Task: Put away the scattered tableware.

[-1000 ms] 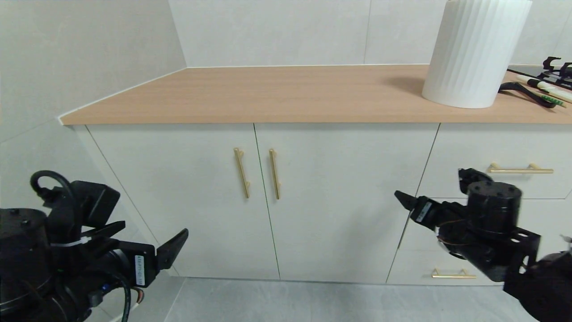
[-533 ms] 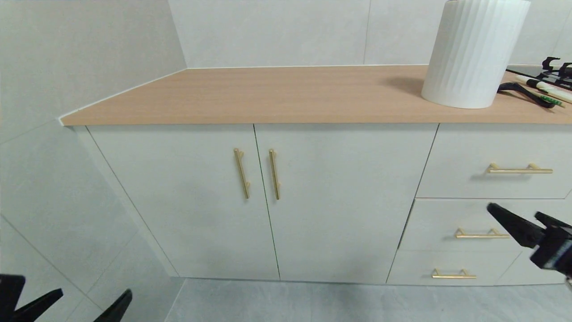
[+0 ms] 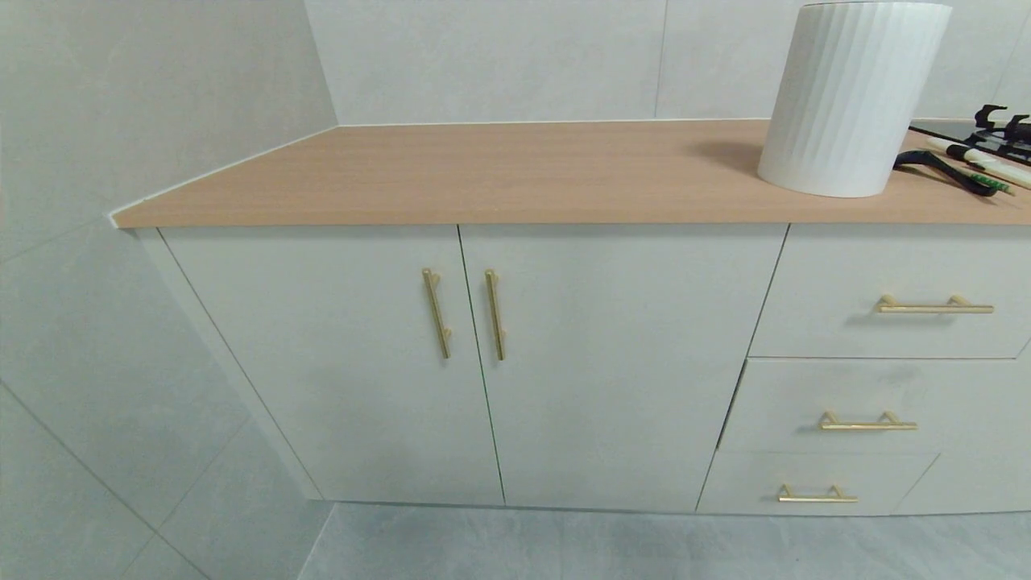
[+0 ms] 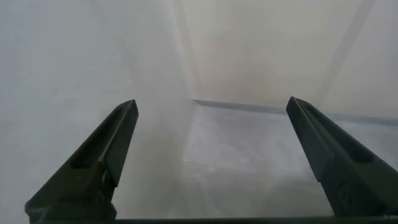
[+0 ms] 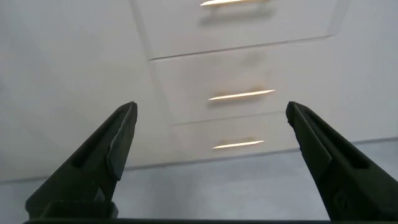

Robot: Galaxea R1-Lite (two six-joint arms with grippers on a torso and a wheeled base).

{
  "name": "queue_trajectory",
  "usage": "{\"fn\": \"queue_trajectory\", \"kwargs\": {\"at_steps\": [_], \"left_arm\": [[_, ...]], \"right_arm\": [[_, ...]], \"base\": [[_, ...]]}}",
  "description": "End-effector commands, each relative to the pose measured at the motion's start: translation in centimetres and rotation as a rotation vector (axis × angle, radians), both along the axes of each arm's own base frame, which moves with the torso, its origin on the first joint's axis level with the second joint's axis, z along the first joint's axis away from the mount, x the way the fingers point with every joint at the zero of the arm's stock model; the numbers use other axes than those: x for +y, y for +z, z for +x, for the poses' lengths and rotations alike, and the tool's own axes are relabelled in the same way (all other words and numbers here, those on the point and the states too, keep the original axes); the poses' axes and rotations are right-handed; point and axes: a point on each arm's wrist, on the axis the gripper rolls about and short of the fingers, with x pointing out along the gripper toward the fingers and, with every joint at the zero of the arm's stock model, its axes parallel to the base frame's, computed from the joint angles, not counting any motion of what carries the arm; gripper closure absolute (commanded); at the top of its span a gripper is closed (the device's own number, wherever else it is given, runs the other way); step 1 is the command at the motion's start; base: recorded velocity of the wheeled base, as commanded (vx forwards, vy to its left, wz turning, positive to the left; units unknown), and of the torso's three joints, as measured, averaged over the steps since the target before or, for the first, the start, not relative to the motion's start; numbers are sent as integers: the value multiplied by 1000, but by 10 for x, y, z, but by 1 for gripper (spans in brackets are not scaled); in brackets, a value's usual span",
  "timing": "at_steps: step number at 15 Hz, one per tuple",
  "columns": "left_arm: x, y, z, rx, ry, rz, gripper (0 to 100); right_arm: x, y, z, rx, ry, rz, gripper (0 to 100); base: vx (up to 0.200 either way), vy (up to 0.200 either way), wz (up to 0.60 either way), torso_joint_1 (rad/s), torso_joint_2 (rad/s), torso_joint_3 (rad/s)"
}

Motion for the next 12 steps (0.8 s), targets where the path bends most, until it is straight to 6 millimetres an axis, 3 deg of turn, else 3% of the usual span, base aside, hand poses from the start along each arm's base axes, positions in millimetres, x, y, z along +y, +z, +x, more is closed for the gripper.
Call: {"fn": "queue_trajectory", "kwargs": {"at_steps": [1, 4, 7, 12], "left_arm": [[0, -3, -7, -67, 79, -11, 0], [-3, -6, -15, -152, 189, -7, 0], [-3, -7, -14, -185, 173, -27, 0], [-10, -9, -11, -196, -150, -62, 0]], "right_arm": [[-4, -21, -20, -59, -169, -70, 0], [-4, -34, -23, -31, -321, -58, 0], [-3, -41, -27, -36, -311, -11, 0], [3, -41, -26, -50, -59, -12, 0]], "base": [[0, 0, 0, 0, 0, 0], [0, 0, 0, 0, 0, 0], [0, 0, 0, 0, 0, 0], [0, 0, 0, 0, 0, 0]]}}
